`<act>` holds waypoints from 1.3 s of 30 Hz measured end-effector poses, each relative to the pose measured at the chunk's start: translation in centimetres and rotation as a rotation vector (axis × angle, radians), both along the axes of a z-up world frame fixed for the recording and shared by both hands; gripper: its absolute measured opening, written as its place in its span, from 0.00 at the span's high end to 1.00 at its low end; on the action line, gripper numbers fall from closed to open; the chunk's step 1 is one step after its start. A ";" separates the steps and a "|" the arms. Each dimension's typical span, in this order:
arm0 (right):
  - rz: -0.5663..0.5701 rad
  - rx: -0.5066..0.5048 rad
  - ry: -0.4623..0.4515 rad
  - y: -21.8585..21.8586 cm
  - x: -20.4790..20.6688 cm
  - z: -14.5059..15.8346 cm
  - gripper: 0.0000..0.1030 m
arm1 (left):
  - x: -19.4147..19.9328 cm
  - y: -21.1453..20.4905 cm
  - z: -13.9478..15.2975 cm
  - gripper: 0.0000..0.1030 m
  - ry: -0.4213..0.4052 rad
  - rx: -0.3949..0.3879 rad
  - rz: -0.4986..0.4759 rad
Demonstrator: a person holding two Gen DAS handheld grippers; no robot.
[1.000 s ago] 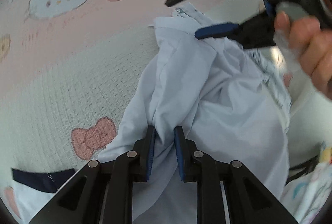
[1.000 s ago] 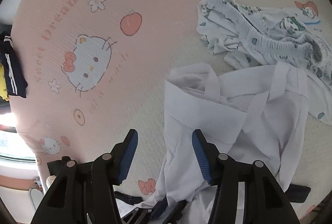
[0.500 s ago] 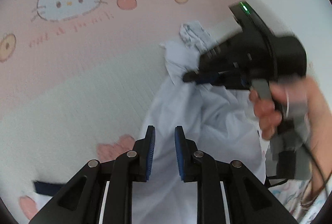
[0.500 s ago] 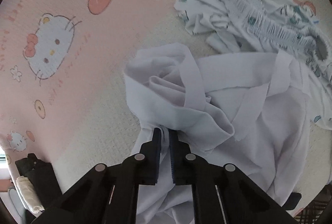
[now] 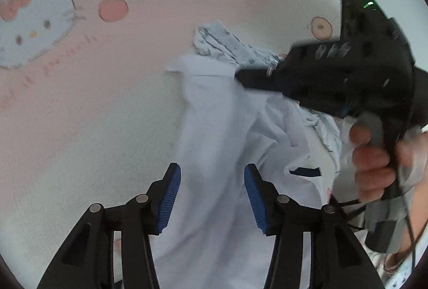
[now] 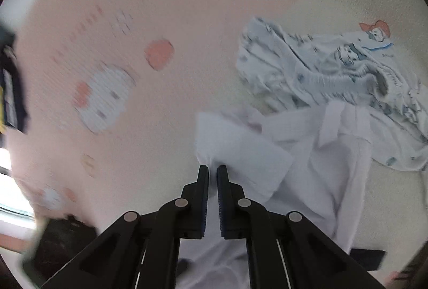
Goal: Fold clothes
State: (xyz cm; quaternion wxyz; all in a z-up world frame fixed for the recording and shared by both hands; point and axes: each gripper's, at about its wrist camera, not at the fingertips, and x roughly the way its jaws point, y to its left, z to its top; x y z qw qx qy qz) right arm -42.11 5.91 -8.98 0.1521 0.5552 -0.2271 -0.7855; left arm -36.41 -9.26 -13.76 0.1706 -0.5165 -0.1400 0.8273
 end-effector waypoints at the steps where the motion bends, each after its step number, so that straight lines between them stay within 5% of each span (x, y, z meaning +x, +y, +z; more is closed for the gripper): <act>1: -0.010 -0.027 0.013 0.5 -0.4 0.3 0.96 | 0.1 -0.2 -0.4 0.56 -0.006 0.013 0.016; 4: -0.020 -0.076 0.022 1.6 -0.2 0.9 0.96 | 0.4 -0.7 -1.6 0.68 -0.036 0.058 0.040; 5: -0.012 -0.067 0.002 1.5 -0.2 0.6 0.96 | 0.4 -0.8 -2.1 0.85 -0.055 0.055 0.047; 10: 0.036 -0.037 -0.100 0.7 -0.7 -1.2 0.93 | 1.1 -0.9 -3.4 0.91 -0.078 0.057 0.077; 11: 0.037 -0.028 -0.121 0.3 -0.9 -1.7 0.88 | 1.4 -0.9 -3.2 0.92 -0.070 0.057 0.075; 13: 0.051 -0.030 -0.163 -0.4 -1.3 -2.6 0.51 | 1.8 -0.7 -3.1 0.92 -0.060 0.057 0.070; 14: 0.060 -0.037 -0.183 -0.7 -1.4 -3.0 0.49 | 2.1 -0.6 -3.0 0.93 -0.054 0.052 0.062; 18: 0.070 -0.030 -0.219 -1.7 -1.6 -4.0 0.49 | 3.0 0.1 -2.7 0.93 -0.035 0.031 0.030; 21: 0.093 0.084 -0.195 -2.6 -1.7 -4.0 0.50 | 3.7 0.5 -2.4 0.93 -0.017 0.017 0.017; 23: 0.097 0.149 -0.185 -3.2 -1.8 -4.1 0.66 | 4.3 0.7 -2.1 0.93 0.002 0.016 0.004; 24: 0.043 0.207 -0.189 -3.5 -1.7 -4.1 0.86 | 4.7 0.9 -1.9 0.93 0.016 -0.005 -0.008; 25: 0.065 0.250 -0.170 -3.8 -1.5 -4.1 0.93 | 5.0 1.1 -1.6 0.93 0.031 -0.026 -0.018; 33: 0.101 0.355 -0.016 -4.2 0.2 -1.0 0.95 | 7.7 -1.3 0.8 0.91 0.043 -0.107 0.013; 39: 0.019 0.287 -0.105 -1.8 1.3 -2.1 0.95 | 8.0 -4.4 0.3 0.91 -0.042 -0.246 -0.054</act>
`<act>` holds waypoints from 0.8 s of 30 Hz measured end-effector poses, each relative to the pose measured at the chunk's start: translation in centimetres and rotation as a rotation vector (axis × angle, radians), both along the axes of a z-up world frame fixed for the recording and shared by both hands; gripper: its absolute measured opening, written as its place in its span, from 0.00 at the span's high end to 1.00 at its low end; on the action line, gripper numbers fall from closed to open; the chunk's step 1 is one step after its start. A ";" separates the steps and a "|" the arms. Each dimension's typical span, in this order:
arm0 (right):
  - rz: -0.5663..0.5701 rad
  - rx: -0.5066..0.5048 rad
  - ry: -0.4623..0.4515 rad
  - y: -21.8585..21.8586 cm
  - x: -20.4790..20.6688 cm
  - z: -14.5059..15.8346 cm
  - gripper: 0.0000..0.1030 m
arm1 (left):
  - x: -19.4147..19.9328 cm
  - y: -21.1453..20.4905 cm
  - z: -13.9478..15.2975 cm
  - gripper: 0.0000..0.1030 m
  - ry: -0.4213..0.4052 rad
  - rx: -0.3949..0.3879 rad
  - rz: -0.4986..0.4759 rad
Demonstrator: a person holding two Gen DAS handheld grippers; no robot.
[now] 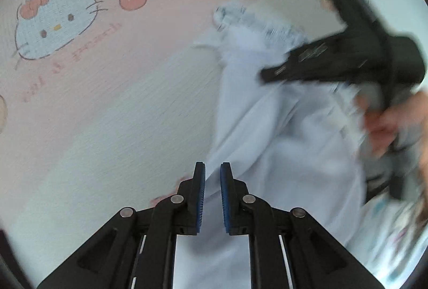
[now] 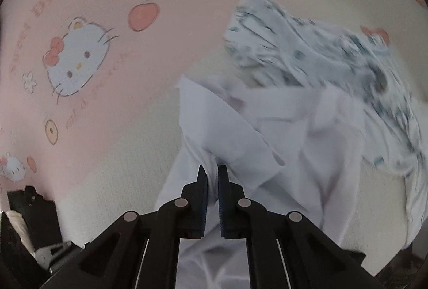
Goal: Fold clothes
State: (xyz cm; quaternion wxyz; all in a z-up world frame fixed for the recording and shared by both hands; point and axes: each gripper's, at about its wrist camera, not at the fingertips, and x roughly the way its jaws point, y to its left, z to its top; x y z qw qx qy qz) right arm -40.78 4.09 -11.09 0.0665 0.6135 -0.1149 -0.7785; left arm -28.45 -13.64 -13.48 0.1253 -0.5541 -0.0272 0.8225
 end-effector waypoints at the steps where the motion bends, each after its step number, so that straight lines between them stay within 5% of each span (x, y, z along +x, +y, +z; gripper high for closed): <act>1: -0.011 -0.016 -0.003 0.5 0.3 0.1 0.95 | 0.2 -0.4 -0.2 0.91 -0.017 -0.008 -0.008; 7: -0.021 -0.018 -0.024 1.3 1.1 -0.2 0.95 | 1.2 -5.3 -0.4 0.91 -0.088 0.208 0.014; 14: -0.013 -0.012 -0.029 0.3 0.8 -0.5 0.95 | 1.2 -7.5 -0.7 0.87 -0.122 0.227 0.019; 16: -0.015 -0.013 -0.033 0.2 0.5 -0.7 0.95 | -0.8 -6.5 -1.8 0.74 -0.145 0.266 0.015; 18: -0.017 -0.013 -0.038 0.0 0.4 -0.8 0.95 | -1.8 -5.4 -2.6 0.29 -0.171 0.319 0.013; 19: -0.017 -0.006 -0.040 0.0 0.4 -0.8 0.95 | -2.1 -5.3 -2.8 0.18 -0.171 0.331 0.014; 24: 0.009 0.008 -0.045 -0.4 0.7 -0.8 0.95 | -1.3 -4.8 -2.6 0.14 -0.146 0.326 -0.038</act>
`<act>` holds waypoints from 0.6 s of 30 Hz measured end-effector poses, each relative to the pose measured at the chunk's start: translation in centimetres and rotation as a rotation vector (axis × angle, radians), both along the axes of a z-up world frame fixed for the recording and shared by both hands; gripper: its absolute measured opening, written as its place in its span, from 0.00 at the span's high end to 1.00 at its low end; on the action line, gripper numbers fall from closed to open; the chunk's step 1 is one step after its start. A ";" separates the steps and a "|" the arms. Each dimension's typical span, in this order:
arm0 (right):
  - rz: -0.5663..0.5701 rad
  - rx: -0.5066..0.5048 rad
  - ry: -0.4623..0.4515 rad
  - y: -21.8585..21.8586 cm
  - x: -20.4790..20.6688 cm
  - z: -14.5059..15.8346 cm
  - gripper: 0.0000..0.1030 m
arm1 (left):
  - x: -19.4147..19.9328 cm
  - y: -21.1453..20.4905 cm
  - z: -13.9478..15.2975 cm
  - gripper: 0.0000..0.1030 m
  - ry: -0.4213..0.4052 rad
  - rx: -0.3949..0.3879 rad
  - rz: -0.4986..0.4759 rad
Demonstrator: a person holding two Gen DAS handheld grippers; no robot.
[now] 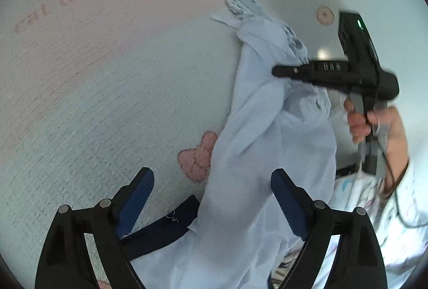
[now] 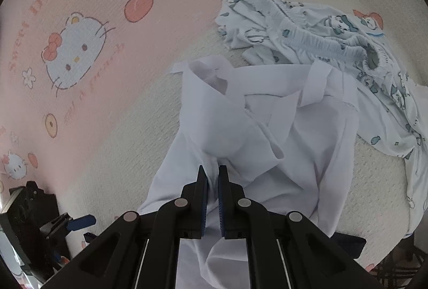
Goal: Fold clothes
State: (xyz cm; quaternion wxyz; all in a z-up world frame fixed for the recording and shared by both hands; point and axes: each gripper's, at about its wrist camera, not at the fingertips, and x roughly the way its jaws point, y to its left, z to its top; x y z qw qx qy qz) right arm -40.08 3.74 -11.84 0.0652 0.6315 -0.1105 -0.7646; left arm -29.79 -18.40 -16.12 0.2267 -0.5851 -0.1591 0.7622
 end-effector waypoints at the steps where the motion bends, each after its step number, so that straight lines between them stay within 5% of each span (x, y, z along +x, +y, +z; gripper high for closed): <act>1: 0.006 0.008 -0.002 -0.2 0.0 0.0 0.95 | 0.4 0.2 0.1 0.14 0.008 -0.007 -0.017; 2: 0.010 0.013 -0.001 -0.3 0.0 0.0 0.95 | 0.6 0.8 -0.4 0.16 0.004 -0.014 -0.040; 6: 0.005 0.018 -0.009 -0.4 -0.2 -0.1 0.95 | 0.8 2.5 -1.8 0.71 0.004 -0.006 -0.025; 18: -0.084 -0.058 0.028 1.9 0.7 1.4 0.95 | 4.5 6.5 3.6 0.78 0.207 -0.093 0.010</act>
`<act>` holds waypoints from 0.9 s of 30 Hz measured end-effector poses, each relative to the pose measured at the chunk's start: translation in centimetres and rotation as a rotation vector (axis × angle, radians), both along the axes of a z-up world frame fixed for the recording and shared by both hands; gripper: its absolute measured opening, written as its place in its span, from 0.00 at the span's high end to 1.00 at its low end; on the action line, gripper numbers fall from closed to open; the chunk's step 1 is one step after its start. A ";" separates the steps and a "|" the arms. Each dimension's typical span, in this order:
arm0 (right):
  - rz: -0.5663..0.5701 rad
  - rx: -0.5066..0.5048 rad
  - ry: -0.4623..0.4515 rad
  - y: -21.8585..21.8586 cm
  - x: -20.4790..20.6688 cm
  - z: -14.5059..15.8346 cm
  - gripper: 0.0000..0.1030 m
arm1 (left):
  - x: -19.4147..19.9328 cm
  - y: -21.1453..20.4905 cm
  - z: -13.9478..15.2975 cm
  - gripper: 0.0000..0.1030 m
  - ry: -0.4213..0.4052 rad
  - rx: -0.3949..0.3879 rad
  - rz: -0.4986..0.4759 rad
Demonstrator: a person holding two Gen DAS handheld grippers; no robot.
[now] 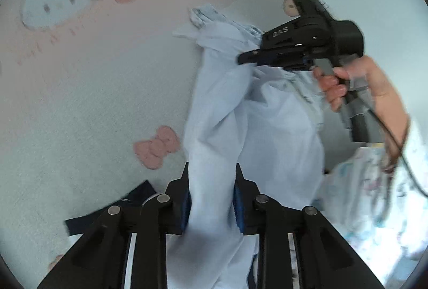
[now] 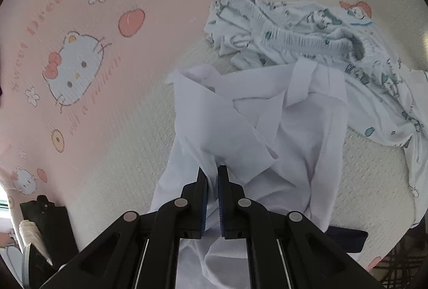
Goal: Fold clothes
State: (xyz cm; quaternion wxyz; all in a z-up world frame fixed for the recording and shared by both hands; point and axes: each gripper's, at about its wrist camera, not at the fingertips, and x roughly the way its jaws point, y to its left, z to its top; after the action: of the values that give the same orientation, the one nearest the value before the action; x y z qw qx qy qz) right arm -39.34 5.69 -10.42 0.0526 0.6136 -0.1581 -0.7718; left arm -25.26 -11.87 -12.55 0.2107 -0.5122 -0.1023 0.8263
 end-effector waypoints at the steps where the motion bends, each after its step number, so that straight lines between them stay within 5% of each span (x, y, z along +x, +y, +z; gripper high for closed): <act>1: -0.008 -0.008 0.015 0.3 0.2 0.4 0.95 | 0.2 0.4 0.3 0.78 0.009 -0.019 0.003; 6: -0.036 -0.044 0.053 1.7 1.1 1.7 0.95 | 0.9 1.3 0.6 0.79 -0.002 -0.022 0.067; 12: -0.072 -0.078 0.047 3.7 2.7 2.2 0.95 | 2.1 5.0 0.8 0.79 0.066 -0.179 0.092; 19: -0.109 -0.132 0.024 6.7 3.5 1.5 0.95 | 4.8 11.1 -0.1 0.78 0.245 -0.551 0.052; 27: -0.143 -0.196 -0.005 9.0 4.3 0.8 0.95 | 5.8 14.0 -0.6 0.76 0.342 -0.734 0.018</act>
State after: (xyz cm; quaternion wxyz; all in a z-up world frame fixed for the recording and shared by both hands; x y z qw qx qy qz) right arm -35.04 14.68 -9.66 0.0566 0.5947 -0.2763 -0.7528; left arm -19.49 2.15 -13.18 0.0206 -0.4076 0.2316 0.8831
